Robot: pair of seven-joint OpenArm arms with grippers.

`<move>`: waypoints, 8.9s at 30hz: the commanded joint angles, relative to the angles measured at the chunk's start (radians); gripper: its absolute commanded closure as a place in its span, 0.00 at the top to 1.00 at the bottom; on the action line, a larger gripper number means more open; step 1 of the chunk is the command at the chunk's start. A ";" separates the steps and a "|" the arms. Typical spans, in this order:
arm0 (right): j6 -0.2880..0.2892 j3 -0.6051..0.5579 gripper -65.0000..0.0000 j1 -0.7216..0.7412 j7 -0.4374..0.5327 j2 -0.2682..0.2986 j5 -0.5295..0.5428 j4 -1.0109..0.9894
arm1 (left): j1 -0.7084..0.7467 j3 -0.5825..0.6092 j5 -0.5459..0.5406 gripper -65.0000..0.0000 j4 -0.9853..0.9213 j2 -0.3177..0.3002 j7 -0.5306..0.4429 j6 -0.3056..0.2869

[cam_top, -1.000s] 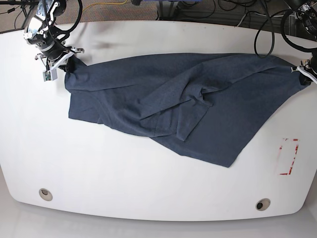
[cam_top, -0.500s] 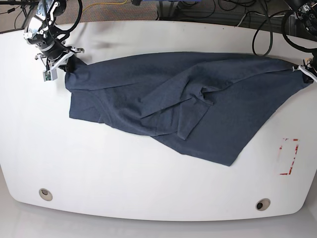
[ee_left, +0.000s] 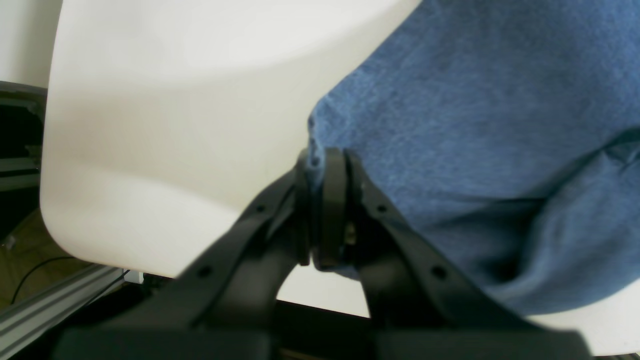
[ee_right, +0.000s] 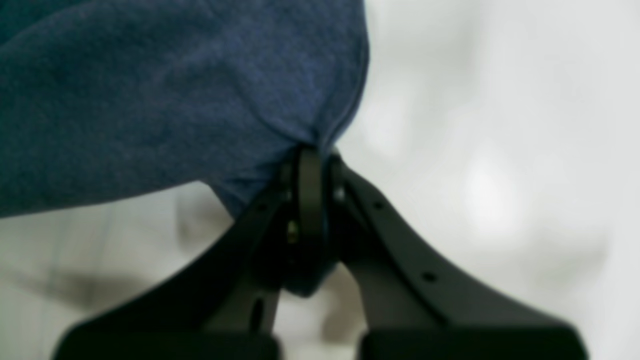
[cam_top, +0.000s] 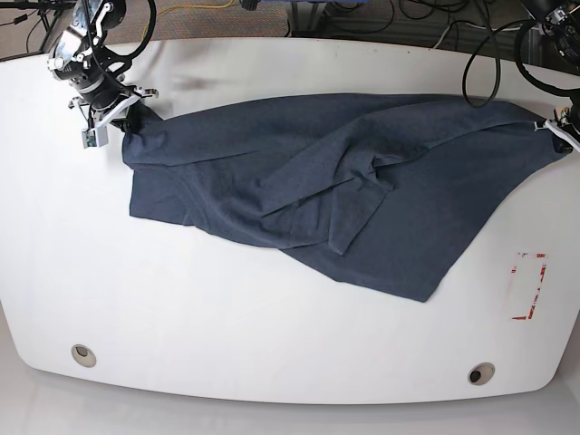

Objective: Fold the T-shirt properly
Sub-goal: 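Lay the shirt down, both grippers holding its edge near the robot base, then release the left gripper from the shirt edge, then move the left gripper to the shirt's hanging corner and grasp it, then lift the shirt with both grippers and sweep it across the table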

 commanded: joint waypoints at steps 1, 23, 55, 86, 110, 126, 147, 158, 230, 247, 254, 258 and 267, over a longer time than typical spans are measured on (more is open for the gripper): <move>0.009 0.005 0.00 0.003 0.006 0.012 0.010 0.016 | -0.006 -0.002 -0.004 0.00 0.015 -0.021 -0.014 -0.001; 0.009 0.005 0.00 0.003 0.006 0.010 0.010 0.017 | -0.006 -0.002 -0.003 0.00 0.015 -0.021 -0.014 -0.001; 0.009 0.005 0.00 -0.001 0.006 0.010 0.010 0.017 | -0.006 -0.007 -0.001 0.00 0.015 -0.022 -0.014 -0.001; 0.009 0.005 0.00 -0.003 0.006 0.010 0.010 0.014 | 0.132 -0.032 -0.007 0.00 0.026 -0.019 -0.009 -0.003; 0.009 0.005 0.00 0.005 0.006 0.010 0.010 0.014 | 0.189 0.033 0.000 0.10 0.024 -0.052 -0.009 -0.124; 0.009 0.003 0.00 0.005 0.006 0.010 0.010 0.014 | 0.118 0.102 -0.007 0.55 0.061 -0.065 -0.009 -0.125; 0.009 0.005 0.00 0.039 0.008 -0.042 -0.050 0.016 | -0.437 0.196 0.046 0.70 -0.232 -0.064 -0.011 -0.055; 0.009 0.005 0.00 0.051 0.011 -0.060 -0.092 0.014 | -0.644 0.352 0.135 0.70 -0.643 -0.064 -0.261 -0.049; 0.009 0.003 0.00 0.180 0.006 -0.059 -0.102 0.103 | -0.631 0.433 0.148 0.00 -0.683 0.053 -0.383 -0.115; 0.009 -0.009 0.00 0.384 0.006 0.035 -0.102 0.112 | -0.683 0.271 0.054 0.00 -0.307 0.044 -0.139 -0.115; 0.009 -0.087 0.00 0.484 0.006 0.101 -0.101 0.112 | -0.827 0.222 0.054 0.00 -0.243 0.044 -0.040 -0.113; 0.009 -0.118 0.00 0.556 0.006 0.133 -0.101 0.112 | -0.911 0.222 0.054 0.00 -0.223 0.042 -0.018 -0.113; 0.009 -0.190 0.00 0.751 0.006 0.216 -0.099 0.112 | -1.149 0.222 0.054 0.00 -0.192 0.004 0.052 -0.113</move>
